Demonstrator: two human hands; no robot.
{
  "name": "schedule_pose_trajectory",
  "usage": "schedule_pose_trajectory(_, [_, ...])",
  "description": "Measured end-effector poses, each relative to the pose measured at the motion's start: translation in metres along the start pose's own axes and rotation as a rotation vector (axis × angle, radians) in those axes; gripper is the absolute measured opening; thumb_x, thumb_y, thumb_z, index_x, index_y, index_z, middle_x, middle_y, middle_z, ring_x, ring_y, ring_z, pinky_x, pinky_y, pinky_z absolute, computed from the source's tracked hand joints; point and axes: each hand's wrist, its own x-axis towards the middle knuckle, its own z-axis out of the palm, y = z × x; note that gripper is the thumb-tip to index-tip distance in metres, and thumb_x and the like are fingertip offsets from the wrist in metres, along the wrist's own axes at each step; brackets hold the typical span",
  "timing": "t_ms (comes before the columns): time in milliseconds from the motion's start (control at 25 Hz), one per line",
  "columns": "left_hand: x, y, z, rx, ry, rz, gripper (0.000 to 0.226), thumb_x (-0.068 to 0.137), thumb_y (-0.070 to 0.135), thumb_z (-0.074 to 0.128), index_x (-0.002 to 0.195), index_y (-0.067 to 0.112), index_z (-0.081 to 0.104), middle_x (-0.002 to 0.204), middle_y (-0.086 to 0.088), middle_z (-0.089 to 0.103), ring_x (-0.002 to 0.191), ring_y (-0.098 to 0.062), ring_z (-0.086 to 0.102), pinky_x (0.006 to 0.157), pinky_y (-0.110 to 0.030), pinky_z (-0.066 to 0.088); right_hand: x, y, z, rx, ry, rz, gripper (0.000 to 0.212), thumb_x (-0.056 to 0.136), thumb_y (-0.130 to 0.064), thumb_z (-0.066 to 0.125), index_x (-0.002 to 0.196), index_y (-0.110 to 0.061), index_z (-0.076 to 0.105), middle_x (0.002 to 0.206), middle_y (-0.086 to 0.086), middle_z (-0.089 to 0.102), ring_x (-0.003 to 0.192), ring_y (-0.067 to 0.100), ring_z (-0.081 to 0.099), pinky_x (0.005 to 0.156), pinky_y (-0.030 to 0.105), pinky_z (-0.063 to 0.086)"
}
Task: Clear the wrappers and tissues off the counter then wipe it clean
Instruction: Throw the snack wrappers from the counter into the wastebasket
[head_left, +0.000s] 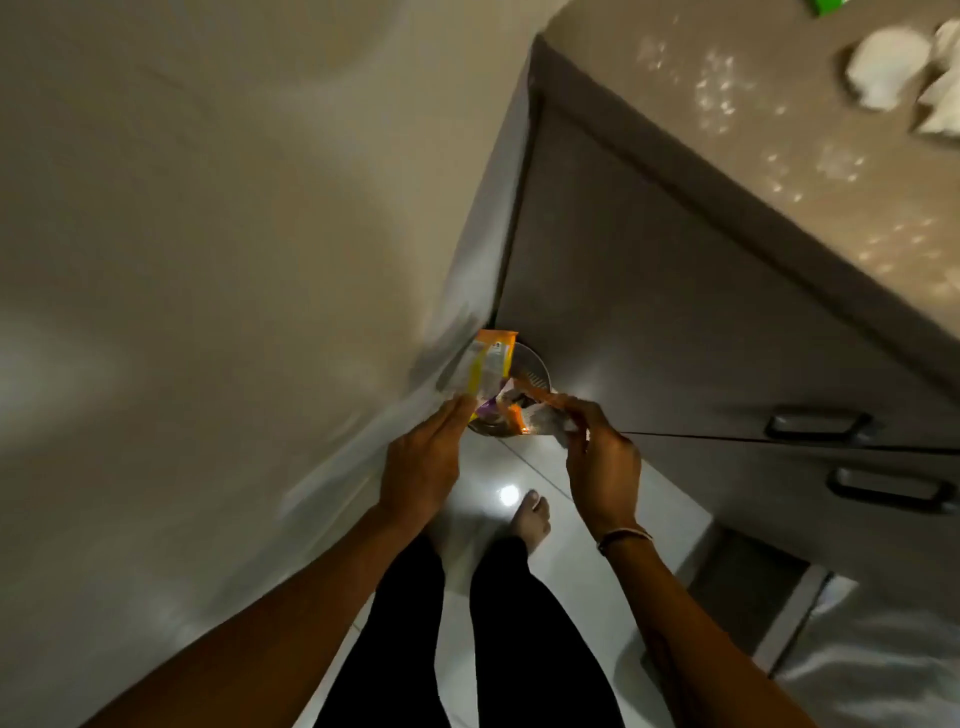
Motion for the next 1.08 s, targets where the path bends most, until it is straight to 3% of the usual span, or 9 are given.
schedule_pose_trajectory(120, [0.027,-0.029,0.076,0.025,-0.124,0.033,0.067,0.073,-0.003,0.09,0.136,0.008,0.069,0.091,-0.013,0.082,0.059,-0.027,0.076,0.053,-0.034,0.063,0.041,0.033,0.06,-0.013,-0.016,0.048,0.026,0.101,-0.011,0.067,0.125,-0.017,0.063,0.089,0.008,0.076,0.07,0.025,0.071,0.07,0.044,0.065])
schedule_pose_trajectory(240, [0.053,-0.069,0.168,0.044,-0.289,-0.035,0.064,0.095,0.008,0.072,0.155,0.014,0.049,0.133,-0.017,0.072,0.106,-0.035,0.076,0.088,-0.046,0.064,0.082,0.074,0.128,-0.105,-0.114,0.011,0.025,0.103,-0.013,0.062,0.128,-0.01,0.067,0.104,0.013,0.079,0.091,0.032,0.076,0.087,0.047,0.065])
schedule_pose_trajectory(360, [0.073,-0.088,0.222,0.15,-0.566,0.006,0.067,0.102,0.018,0.06,0.163,0.018,0.031,0.167,-0.014,0.039,0.151,-0.038,0.043,0.113,-0.053,0.05,0.107,0.098,0.168,-0.131,-0.337,-0.099,0.03,0.106,-0.02,0.057,0.134,-0.015,0.066,0.134,0.009,0.07,0.122,0.031,0.068,0.106,0.041,0.057])
schedule_pose_trajectory(440, [0.081,-0.089,0.232,0.196,-0.719,0.063,0.076,0.104,0.029,0.059,0.167,0.017,0.018,0.176,-0.013,0.016,0.162,-0.038,0.015,0.123,-0.057,0.039,0.11,0.107,0.177,-0.313,-0.49,-0.221,0.044,0.107,-0.024,0.055,0.15,-0.018,0.052,0.159,0.008,0.049,0.149,0.032,0.045,0.12,0.043,0.045])
schedule_pose_trajectory(520, [0.082,-0.085,0.225,0.199,-0.776,0.11,0.082,0.102,0.03,0.062,0.167,0.016,0.014,0.178,-0.009,0.007,0.163,-0.036,0.008,0.125,-0.056,0.036,0.105,0.112,0.171,-0.323,-0.484,-0.186,0.057,0.106,-0.016,0.055,0.16,-0.018,0.038,0.166,0.008,0.04,0.152,0.032,0.041,0.122,0.045,0.043])
schedule_pose_trajectory(600, [0.076,-0.079,0.206,0.186,-0.732,0.106,0.082,0.102,0.026,0.062,0.168,0.02,0.014,0.178,-0.005,0.01,0.163,-0.033,0.014,0.123,-0.052,0.04,0.088,0.107,0.151,-0.231,-0.41,-0.042,0.058,0.104,-0.012,0.056,0.159,-0.02,0.039,0.165,0.008,0.044,0.151,0.032,0.045,0.12,0.044,0.046])
schedule_pose_trajectory(720, [0.059,-0.065,0.164,0.121,-0.618,0.16,0.078,0.101,0.024,0.065,0.167,0.018,0.023,0.175,-0.007,0.025,0.161,-0.032,0.023,0.123,-0.05,0.04,0.057,0.094,0.113,-0.226,-0.389,0.029,0.062,0.107,-0.018,0.054,0.164,-0.021,0.031,0.174,0.002,0.026,0.165,0.023,0.014,0.126,0.041,0.034])
schedule_pose_trajectory(880, [0.043,-0.022,0.086,0.144,-0.421,0.183,0.088,0.097,0.038,0.07,0.166,0.011,0.022,0.173,-0.016,0.027,0.159,-0.037,0.024,0.126,-0.052,0.031,0.017,0.043,0.047,-0.244,-0.256,-0.025,0.068,0.11,-0.043,0.046,0.167,-0.025,0.016,0.174,-0.007,-0.002,0.162,0.017,-0.007,0.128,0.034,0.013])
schedule_pose_trajectory(1080, [0.033,0.042,-0.042,0.311,-0.213,0.317,0.08,0.107,0.056,0.041,0.167,0.011,0.015,0.176,-0.016,0.013,0.163,-0.035,0.011,0.131,-0.052,0.01,-0.017,-0.043,-0.052,-0.37,-0.11,-0.123,0.076,0.107,-0.055,0.047,0.168,-0.025,0.013,0.178,0.011,0.003,0.165,0.032,-0.002,0.133,0.05,0.013])
